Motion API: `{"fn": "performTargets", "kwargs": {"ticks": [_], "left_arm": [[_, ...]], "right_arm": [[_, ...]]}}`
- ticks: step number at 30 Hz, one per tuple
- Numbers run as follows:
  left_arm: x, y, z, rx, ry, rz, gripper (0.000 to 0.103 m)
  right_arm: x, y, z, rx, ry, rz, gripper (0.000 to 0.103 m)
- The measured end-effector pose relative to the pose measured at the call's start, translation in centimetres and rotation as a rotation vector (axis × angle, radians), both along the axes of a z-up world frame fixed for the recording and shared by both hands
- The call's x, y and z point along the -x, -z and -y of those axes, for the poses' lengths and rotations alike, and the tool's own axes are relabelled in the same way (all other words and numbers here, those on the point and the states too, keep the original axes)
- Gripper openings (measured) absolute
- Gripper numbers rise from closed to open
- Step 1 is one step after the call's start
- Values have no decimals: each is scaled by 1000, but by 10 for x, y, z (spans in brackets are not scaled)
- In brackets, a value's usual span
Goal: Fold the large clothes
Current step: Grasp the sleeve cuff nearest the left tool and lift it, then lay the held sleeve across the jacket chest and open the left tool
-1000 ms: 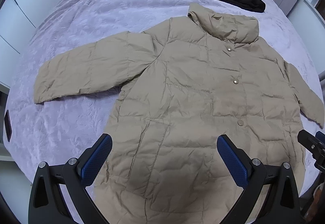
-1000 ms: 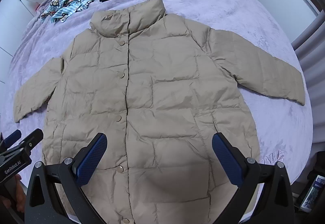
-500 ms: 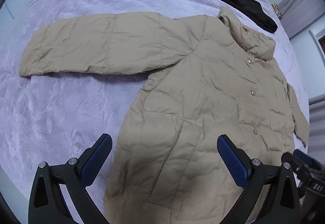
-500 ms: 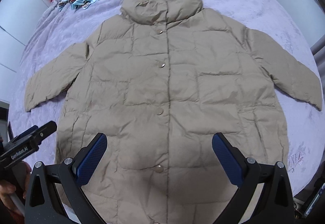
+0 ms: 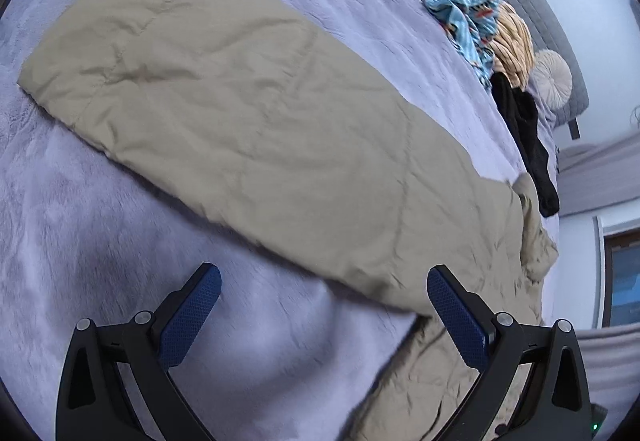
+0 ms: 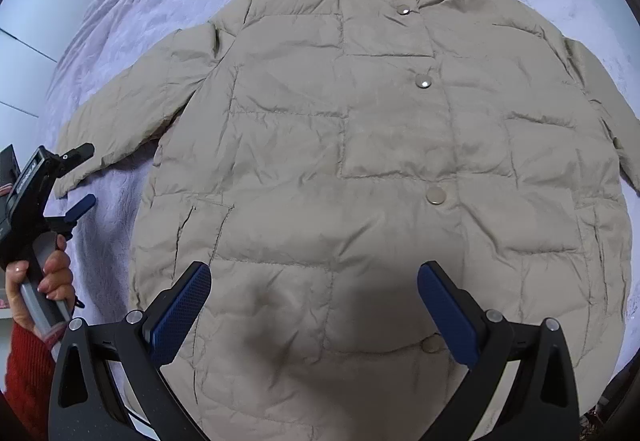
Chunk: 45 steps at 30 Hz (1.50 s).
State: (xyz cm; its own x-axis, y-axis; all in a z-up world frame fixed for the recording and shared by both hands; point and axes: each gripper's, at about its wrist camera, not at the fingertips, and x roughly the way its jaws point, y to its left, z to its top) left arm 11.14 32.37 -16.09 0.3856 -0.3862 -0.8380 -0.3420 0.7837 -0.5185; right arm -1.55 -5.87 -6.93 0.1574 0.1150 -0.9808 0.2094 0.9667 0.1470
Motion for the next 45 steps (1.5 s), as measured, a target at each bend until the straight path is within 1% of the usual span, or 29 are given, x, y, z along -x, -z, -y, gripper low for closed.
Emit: {"fn": "performTargets", "kwargs": {"ticks": [2,3,9,11,12,13,14,15,16,17,18,19,21,22,23,24,25,26,32,35,38,40,42,44,45], "left_arm": [[-11,8,-15,26,-40,5,103],[-16,11,-22,26,-58,12,103],[-48,17,-60,-28,-143,45,103],[-54,17,-66,-65,-164,53,102],[-60,16,-66,-96,-172,54,91],[-62,15,-67,-131,-174,49,71],[-66,15,-68,-145,-166,45,62],[-68,16,-70,-127,-161,47,41],[-69,15,-73,-98,-164,56,24],[-69,12,-76,-79,-171,67,20],[-69,6,-77,-87,-172,80,15],[-68,-2,-77,-107,-162,102,13],[-64,-22,-73,-163,-127,154,13],[-63,-31,-69,-186,-109,178,13],[-63,-40,-66,-207,-91,201,13],[-61,-50,-61,-225,-75,226,13],[-59,-59,-58,-241,-61,245,13],[-57,-68,-54,-256,-46,265,13],[-46,-125,-14,-324,70,406,13],[-47,-147,24,-343,163,461,13],[-50,-164,77,-364,271,511,13],[-53,-172,115,-346,341,545,13],[-55,-176,154,-313,409,560,13],[-55,-177,199,-295,485,574,13],[-52,-176,218,-294,519,583,13]], "right_arm": [[-3,6,-5,-7,2,-6,103],[-6,8,-8,-9,2,-6,103],[-26,12,-19,-23,1,32,103],[-36,11,-23,-32,1,51,103],[-41,11,-25,-36,-1,59,103],[-47,10,-27,-41,-6,67,103],[-54,8,-30,-43,-12,77,103],[-60,7,-32,-46,-18,85,103],[-66,6,-35,-52,-24,95,103],[-73,4,-36,-62,-30,106,103],[-80,3,-38,-75,-33,118,103],[-88,2,-40,-91,-34,129,103],[-102,2,-46,-114,-37,147,102],[-107,4,-49,-118,-37,154,100],[-115,5,-52,-125,-36,170,81],[-120,7,-55,-130,-39,178,41],[-126,12,-59,-139,-45,174,25],[-133,18,-62,-154,-47,163,18],[-159,56,-81,-290,-22,186,18],[-164,83,-88,-344,1,146,18],[-168,97,-93,-325,-17,112,18],[-168,95,-89,-351,-23,105,18],[-162,88,-80,-399,-22,107,18],[-148,78,-61,-434,-6,123,18],[-140,73,-50,-434,6,133,18]]}}
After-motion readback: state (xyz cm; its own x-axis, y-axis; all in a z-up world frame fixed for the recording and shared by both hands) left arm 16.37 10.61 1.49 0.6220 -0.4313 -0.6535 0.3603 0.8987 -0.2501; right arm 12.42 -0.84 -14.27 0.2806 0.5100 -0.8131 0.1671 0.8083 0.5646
